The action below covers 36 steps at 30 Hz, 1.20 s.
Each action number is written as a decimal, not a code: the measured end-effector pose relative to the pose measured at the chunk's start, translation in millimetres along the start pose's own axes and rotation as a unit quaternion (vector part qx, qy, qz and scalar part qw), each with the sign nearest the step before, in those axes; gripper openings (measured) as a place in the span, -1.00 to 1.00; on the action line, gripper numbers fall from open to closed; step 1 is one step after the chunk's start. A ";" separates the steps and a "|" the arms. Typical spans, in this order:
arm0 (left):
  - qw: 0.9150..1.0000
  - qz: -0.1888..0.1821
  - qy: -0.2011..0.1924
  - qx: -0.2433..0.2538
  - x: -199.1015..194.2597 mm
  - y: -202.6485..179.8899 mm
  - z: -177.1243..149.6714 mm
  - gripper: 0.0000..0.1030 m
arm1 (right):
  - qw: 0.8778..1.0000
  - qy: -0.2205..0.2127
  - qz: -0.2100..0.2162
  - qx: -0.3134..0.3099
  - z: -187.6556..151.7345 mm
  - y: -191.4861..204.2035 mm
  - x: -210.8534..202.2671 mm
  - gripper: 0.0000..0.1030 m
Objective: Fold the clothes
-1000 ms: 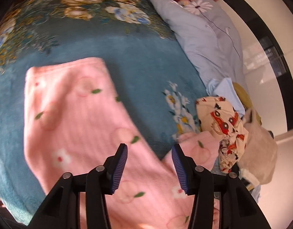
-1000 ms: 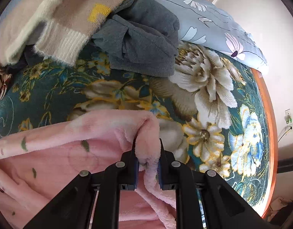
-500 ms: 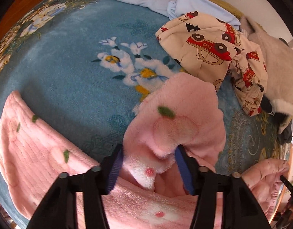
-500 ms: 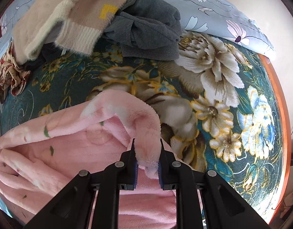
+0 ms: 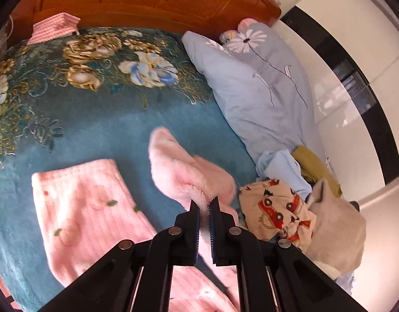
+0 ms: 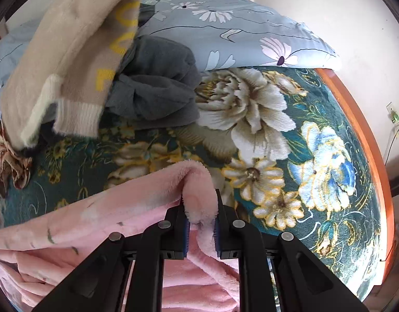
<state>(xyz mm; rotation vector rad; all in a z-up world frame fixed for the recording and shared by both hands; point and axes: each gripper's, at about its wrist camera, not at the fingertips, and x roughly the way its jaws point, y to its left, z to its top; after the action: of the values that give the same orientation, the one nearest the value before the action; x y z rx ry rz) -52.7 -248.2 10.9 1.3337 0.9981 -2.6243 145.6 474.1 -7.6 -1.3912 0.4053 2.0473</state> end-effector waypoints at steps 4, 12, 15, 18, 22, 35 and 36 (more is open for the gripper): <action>0.999 0.037 0.007 0.000 -9.2 13.3 -2.3 -0.86 | 1.000 0.004 0.012 0.013 -0.4 -3.9 3.0 -0.71; 0.996 0.071 0.047 0.003 11.6 -10.4 24.1 -0.85 | 0.999 -0.004 0.030 0.009 4.8 1.6 -5.7 -0.71; 0.991 0.070 0.107 0.040 72.8 -38.4 40.3 -0.69 | 0.999 0.000 0.032 0.004 13.5 10.8 0.8 -0.71; 0.988 0.065 0.128 0.063 97.8 -54.7 44.1 -0.12 | 0.999 0.007 0.036 0.015 22.4 16.1 9.1 -0.71; 0.991 0.040 0.107 0.066 84.7 -43.2 42.5 0.18 | 0.999 0.021 0.022 0.040 25.5 5.2 23.2 -0.71; 0.973 0.165 0.033 -0.160 5.2 178.7 -7.8 0.18 | 0.997 0.013 0.009 0.081 18.1 -0.3 30.1 0.29; 0.971 0.166 0.041 -0.170 7.0 188.0 -12.8 0.18 | 0.997 0.006 0.016 0.077 18.6 2.9 24.0 0.29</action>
<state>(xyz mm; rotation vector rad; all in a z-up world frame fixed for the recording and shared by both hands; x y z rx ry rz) 9.1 -388.5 -98.9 1.3890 1.0641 -2.0635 124.3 490.1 -22.4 -1.3123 0.5817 1.9889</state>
